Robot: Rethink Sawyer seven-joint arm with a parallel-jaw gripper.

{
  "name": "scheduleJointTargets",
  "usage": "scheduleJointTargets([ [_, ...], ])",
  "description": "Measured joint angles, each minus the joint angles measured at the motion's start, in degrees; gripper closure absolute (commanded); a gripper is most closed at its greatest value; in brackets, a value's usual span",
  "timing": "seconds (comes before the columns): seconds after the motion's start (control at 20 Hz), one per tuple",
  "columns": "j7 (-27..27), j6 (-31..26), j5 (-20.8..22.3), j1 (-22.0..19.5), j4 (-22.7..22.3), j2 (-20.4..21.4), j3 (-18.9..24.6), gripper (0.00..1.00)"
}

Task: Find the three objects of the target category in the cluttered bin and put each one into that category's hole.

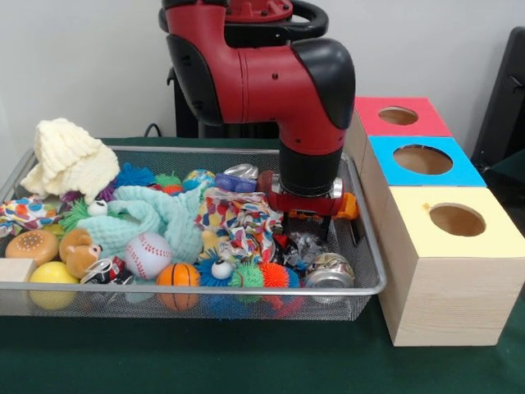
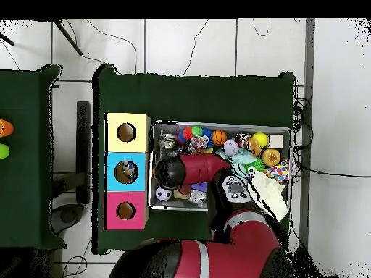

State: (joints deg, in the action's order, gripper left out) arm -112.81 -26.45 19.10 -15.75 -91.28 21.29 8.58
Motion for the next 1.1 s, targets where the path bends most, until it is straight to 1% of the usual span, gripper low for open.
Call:
scheduleJointTargets([
  [0.7, 0.0, -0.09, 0.0, 3.05, 1.12, -0.03, -2.54, 0.0],
  [1.1, 0.0, 0.51, 0.0, 3.38, 1.01, 0.01, -2.9, 0.0],
])
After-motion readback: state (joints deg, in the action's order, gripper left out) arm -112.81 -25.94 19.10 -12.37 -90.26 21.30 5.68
